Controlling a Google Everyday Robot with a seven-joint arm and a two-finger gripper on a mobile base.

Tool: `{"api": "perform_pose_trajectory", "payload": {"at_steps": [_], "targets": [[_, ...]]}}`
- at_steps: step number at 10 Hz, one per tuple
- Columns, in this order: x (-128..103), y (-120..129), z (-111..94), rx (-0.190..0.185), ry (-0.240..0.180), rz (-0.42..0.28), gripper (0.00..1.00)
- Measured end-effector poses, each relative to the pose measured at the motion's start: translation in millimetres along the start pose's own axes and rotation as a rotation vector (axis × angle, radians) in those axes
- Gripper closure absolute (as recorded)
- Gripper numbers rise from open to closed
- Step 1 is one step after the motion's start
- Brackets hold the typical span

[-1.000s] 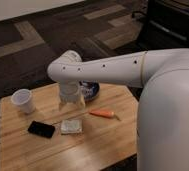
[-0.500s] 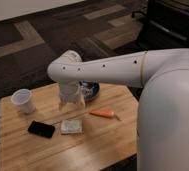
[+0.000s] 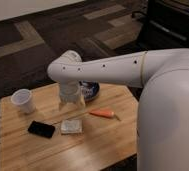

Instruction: Drag the ceramic bowl in a circle

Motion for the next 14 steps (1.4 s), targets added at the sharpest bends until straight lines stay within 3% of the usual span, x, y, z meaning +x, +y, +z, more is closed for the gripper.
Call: {"api": "perform_pose_trajectory", "payload": {"at_steps": [8, 14], "targets": [[-3, -8, 1, -0.003, 0.004, 0.009, 0.35], [-32, -37, -2, -0.026, -0.002, -0.016, 0.35]]}}
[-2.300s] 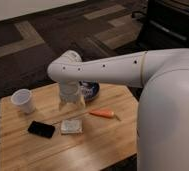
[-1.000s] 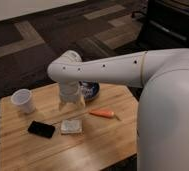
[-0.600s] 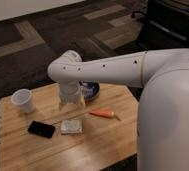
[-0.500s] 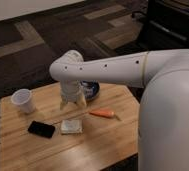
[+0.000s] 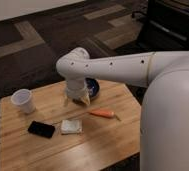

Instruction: Drag the ceramic bowl in a circle

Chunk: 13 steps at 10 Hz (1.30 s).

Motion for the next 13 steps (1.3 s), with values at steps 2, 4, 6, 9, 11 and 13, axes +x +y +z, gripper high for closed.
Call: {"api": "perform_pose_trajectory", "payload": {"at_steps": [2, 4, 6, 9, 11, 13], "targets": [[-15, -16, 4, 0.022, 0.015, -0.026, 0.35], [-30, -15, 12, 0.047, 0.045, -0.075, 0.35], [-42, -3, 19, 0.083, 0.076, -0.140, 0.35], [-63, 31, 27, 0.128, 0.116, -0.258, 0.35], [-91, 45, 30, 0.161, 0.125, -0.319, 0.35], [-116, 52, 32, 0.182, 0.136, -0.372, 0.35]]}}
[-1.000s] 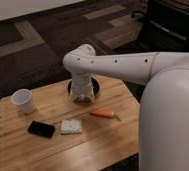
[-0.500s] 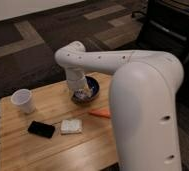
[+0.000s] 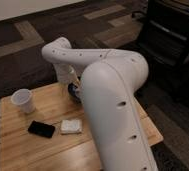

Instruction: Drag the ceramic bowl in a circle

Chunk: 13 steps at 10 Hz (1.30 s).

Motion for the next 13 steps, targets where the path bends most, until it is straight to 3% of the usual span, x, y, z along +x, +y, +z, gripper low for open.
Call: {"api": "perform_pose_trajectory", "payload": {"at_steps": [5, 8, 10, 13], "targets": [[-62, -28, -12, 0.012, -0.029, -0.109, 0.35], [-81, -66, -12, -0.027, -0.075, -0.133, 0.35], [-75, -114, -11, -0.058, -0.110, -0.096, 0.35], [-33, -186, -10, -0.077, -0.138, -0.012, 0.35]]}}
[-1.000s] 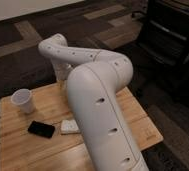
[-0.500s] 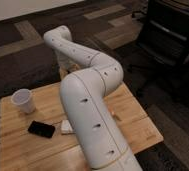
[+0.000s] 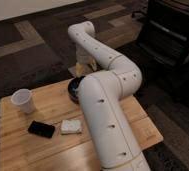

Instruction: Drag the ceramic bowl in a circle

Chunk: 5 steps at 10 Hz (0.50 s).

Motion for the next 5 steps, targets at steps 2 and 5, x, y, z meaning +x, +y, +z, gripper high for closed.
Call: {"api": "perform_pose_trajectory", "payload": {"at_steps": [2, 5], "targets": [[36, -11, -1, -0.007, -0.001, 0.037, 0.35], [112, 17, -8, 0.022, -0.002, 0.105, 0.35]]}}
